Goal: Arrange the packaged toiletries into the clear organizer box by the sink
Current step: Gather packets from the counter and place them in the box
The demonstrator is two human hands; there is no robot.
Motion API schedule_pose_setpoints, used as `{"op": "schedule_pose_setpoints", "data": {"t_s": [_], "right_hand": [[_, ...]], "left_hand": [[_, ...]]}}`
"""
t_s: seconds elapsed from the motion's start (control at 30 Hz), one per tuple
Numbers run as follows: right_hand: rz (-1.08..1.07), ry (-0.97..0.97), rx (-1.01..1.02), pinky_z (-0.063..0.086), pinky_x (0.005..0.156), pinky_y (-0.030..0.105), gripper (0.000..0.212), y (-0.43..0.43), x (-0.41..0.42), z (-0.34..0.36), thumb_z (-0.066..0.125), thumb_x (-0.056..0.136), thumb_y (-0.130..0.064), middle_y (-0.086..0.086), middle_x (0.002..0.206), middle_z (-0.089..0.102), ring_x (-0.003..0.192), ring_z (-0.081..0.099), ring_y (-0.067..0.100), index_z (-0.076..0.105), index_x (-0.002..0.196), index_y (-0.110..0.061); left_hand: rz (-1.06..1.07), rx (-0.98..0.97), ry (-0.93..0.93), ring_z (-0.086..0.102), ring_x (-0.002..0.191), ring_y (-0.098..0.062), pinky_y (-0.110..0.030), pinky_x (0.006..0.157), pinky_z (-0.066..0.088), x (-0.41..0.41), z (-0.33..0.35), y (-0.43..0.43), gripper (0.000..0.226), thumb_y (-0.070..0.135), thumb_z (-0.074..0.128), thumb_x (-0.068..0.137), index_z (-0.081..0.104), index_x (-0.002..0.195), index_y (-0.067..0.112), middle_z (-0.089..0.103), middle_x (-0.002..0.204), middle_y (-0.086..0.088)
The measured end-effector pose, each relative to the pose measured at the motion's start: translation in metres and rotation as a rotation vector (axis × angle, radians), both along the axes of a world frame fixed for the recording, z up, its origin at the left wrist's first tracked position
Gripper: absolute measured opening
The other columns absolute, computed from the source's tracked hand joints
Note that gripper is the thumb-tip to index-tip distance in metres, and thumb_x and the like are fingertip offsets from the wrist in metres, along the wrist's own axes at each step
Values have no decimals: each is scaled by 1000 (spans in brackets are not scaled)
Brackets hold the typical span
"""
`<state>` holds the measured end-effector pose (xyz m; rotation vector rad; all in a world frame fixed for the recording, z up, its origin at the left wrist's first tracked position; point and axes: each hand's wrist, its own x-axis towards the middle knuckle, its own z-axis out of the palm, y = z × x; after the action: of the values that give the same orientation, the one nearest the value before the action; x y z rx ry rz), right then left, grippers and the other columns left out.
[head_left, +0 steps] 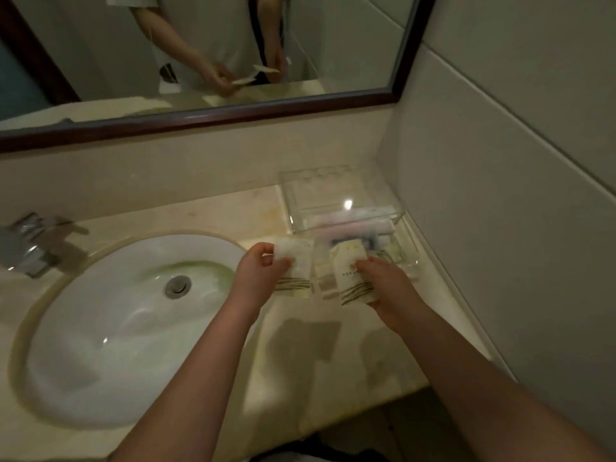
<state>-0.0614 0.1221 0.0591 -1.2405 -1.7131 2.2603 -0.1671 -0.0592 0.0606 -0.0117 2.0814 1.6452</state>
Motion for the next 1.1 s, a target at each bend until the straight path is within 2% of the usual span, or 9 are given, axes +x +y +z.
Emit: {"op": "schedule_pose_setpoints", "data": {"t_s": [0.07, 0.23, 0.33, 0.4, 0.47, 0.57, 0.7, 0.83, 1.1], "right_hand": [[-25, -9, 7, 47, 75, 36, 13, 20, -7, -3, 57, 90, -18, 5, 98, 68, 90, 62, 23, 68, 97, -18], [45, -58, 84, 48, 75, 36, 20, 57, -17, -10, 54, 89, -15, 5, 97, 71, 90, 65, 23, 70, 100, -17], [125, -82, 186, 50, 72, 32, 23, 81, -24, -17, 53, 87, -8, 7, 95, 74, 88, 68, 24, 72, 96, -19], [185, -91, 280, 48, 65, 27, 24, 97, -30, -17, 54, 87, -5, 3, 91, 73, 82, 67, 19, 71, 94, -21], [245, -115, 375, 46, 61, 26, 20, 110, -37, -17, 58, 86, -8, 1, 87, 70, 79, 66, 15, 68, 91, -24], [384, -160, 519, 48, 59, 25, 17, 127, -52, -18, 61, 84, -11, -3, 82, 69, 78, 68, 15, 63, 86, -28], [616, -199, 766, 51, 65, 28, 14, 140, -68, -25, 61, 83, -17, -5, 87, 69, 81, 66, 12, 65, 92, -26], [742, -208, 882, 52, 71, 30, 14, 145, -78, -27, 60, 85, -16, -4, 90, 68, 83, 64, 14, 66, 92, -26], [905, -191, 1027, 46, 67, 26, 16, 145, -85, -34, 57, 86, -20, -13, 81, 63, 79, 60, 11, 65, 92, -33]], "left_hand": [[14, 7, -38, 58, 73, -22, -36, 66, 45, -11, -8, 19, 16, 10, 71, 79, 61, 88, 3, 65, 83, -11], [96, 152, -281, 66, 85, -26, -39, 75, 55, -17, -13, 52, 21, -8, 58, 84, 60, 103, 3, 67, 100, -15], [158, 140, -311, 64, 77, -23, -27, 60, 53, -13, -17, 71, 25, -10, 55, 84, 59, 102, 7, 66, 97, -14], [186, 85, -277, 56, 61, -16, -16, 43, 42, -8, -18, 83, 22, -7, 54, 83, 63, 93, 10, 64, 80, -8], [206, 72, -291, 51, 51, -12, -14, 37, 35, -3, -20, 92, 22, -4, 53, 82, 66, 78, 13, 61, 69, -4], [257, 56, -324, 52, 49, -16, -20, 44, 40, 2, -28, 99, 17, -2, 56, 79, 61, 69, 10, 59, 67, -10], [406, 87, -373, 71, 67, -26, -31, 64, 58, 9, -39, 105, 11, -4, 57, 80, 61, 89, 1, 70, 80, -17], [490, -8, -241, 72, 61, -23, -37, 63, 60, 19, -44, 113, 24, -4, 60, 77, 50, 94, 10, 71, 76, -13], [352, -457, 85, 63, 76, -25, -32, 61, 47, 37, -47, 119, 53, 16, 67, 77, 43, 123, 11, 66, 83, -3]]}}
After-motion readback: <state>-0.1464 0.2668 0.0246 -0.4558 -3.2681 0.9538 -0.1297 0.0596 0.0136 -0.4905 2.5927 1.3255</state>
